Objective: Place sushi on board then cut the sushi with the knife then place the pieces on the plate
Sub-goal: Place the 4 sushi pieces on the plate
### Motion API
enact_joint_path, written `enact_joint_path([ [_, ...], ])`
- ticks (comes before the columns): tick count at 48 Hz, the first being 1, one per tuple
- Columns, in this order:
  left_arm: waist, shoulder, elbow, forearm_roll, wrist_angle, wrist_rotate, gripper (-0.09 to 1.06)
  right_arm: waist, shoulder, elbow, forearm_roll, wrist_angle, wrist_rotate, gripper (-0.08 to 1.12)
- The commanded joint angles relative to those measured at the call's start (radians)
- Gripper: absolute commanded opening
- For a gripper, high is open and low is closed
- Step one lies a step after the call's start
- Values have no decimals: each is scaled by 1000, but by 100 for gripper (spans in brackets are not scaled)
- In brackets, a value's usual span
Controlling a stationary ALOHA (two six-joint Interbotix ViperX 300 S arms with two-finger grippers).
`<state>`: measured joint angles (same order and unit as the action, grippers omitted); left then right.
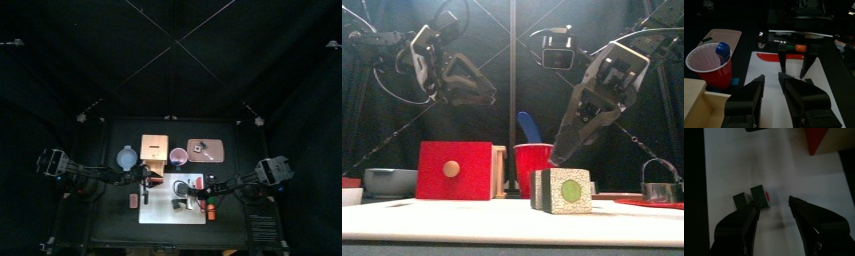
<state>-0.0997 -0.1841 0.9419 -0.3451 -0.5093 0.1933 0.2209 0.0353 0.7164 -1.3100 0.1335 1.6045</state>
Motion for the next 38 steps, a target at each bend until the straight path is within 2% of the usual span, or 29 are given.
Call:
enact_joint_path([
  [1, 0, -6, -14, 2, -9, 0, 71, 3, 11, -44, -12, -34, 0, 84],
  [27, 0, -6, -12, 0, -9, -2, 71, -6, 49, -54, -14, -41, 0, 83],
  [38, 0, -5, -11, 0, -9, 0, 71, -6, 66, -51, -8, -54, 2, 68],
])
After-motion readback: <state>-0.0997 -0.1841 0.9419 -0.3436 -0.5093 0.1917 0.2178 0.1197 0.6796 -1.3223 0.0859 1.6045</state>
